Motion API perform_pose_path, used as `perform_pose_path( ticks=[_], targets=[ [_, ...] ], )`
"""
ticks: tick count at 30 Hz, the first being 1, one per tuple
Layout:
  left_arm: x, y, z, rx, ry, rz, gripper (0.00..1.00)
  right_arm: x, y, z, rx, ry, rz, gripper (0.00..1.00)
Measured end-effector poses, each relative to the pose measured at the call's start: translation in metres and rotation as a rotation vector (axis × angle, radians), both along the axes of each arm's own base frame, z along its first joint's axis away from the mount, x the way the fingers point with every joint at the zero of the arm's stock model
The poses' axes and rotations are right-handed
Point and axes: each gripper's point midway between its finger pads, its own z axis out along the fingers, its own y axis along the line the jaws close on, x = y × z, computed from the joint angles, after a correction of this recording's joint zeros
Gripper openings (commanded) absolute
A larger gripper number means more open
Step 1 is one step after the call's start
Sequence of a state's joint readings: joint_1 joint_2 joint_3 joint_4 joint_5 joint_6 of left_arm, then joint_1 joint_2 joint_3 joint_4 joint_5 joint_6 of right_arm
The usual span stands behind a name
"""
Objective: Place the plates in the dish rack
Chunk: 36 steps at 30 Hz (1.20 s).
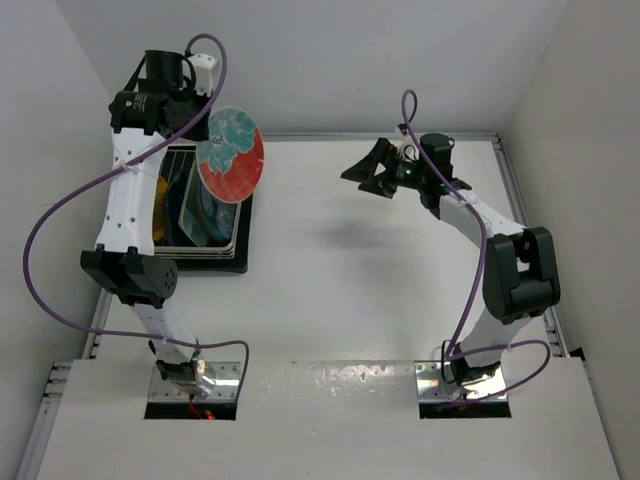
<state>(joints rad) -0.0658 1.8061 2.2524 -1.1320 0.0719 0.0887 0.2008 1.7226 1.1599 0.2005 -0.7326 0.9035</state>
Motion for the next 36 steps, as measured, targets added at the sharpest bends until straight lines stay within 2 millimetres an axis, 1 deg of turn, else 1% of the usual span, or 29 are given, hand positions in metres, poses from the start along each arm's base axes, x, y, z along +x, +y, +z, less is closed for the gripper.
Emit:
perform_pose_path(
  ticks=[5, 8, 10, 14, 16, 18, 21, 24, 27, 29, 30, 32, 34, 36],
  targets=[
    [0.001, 0.022, 0.038, 0.070, -0.108, 0.098, 0.00, -0.005, -0.001, 0.000, -0.005, -0.013, 0.003, 1.00],
    [-0.006, 0.038, 0.060, 0.116, -0.167, 0.168, 0.00, -0.007, -0.002, -0.004, -0.005, -0.009, 0.003, 1.00],
    [-0.012, 0.047, 0.071, 0.144, -0.193, 0.211, 0.00, -0.008, -0.001, -0.005, -0.001, -0.007, 0.005, 1.00],
    [-0.028, 0.071, 0.096, 0.218, -0.255, 0.320, 0.00, -0.006, 0.000, 0.000, 0.010, -0.015, 0.014, 1.00],
    [-0.036, 0.081, 0.111, 0.245, -0.298, 0.369, 0.00, -0.001, 0.002, 0.006, 0.016, -0.027, 0.023, 1.00],
    [-0.050, 0.094, 0.124, 0.303, -0.324, 0.419, 0.00, 0.007, 0.004, 0.012, 0.024, -0.034, 0.028, 1.00],
    [-0.070, 0.112, 0.139, 0.380, -0.346, 0.488, 0.00, 0.018, 0.008, 0.019, 0.036, -0.047, 0.031, 1.00],
    [-0.085, 0.124, 0.149, 0.440, -0.356, 0.531, 0.00, 0.024, 0.012, 0.018, 0.039, -0.041, 0.035, 1.00],
    [-0.092, 0.130, 0.149, 0.475, -0.353, 0.547, 0.00, 0.024, 0.020, 0.014, 0.041, -0.027, 0.048, 1.00],
    [-0.095, 0.133, 0.139, 0.498, -0.327, 0.550, 0.00, 0.023, 0.024, 0.011, 0.038, -0.015, 0.057, 1.00],
    [-0.095, 0.134, 0.132, 0.507, -0.310, 0.547, 0.00, 0.022, 0.025, 0.010, 0.036, -0.009, 0.059, 1.00],
    [-0.094, 0.136, 0.113, 0.534, -0.256, 0.536, 0.00, 0.020, 0.027, 0.010, 0.029, -0.002, 0.066, 1.00],
    [-0.091, 0.137, 0.092, 0.564, -0.196, 0.521, 0.00, 0.021, 0.027, 0.012, 0.021, -0.003, 0.070, 1.00],
    [-0.088, 0.138, 0.078, 0.581, -0.152, 0.512, 0.00, 0.022, 0.027, 0.017, 0.020, -0.013, 0.071, 1.00]
  ],
)
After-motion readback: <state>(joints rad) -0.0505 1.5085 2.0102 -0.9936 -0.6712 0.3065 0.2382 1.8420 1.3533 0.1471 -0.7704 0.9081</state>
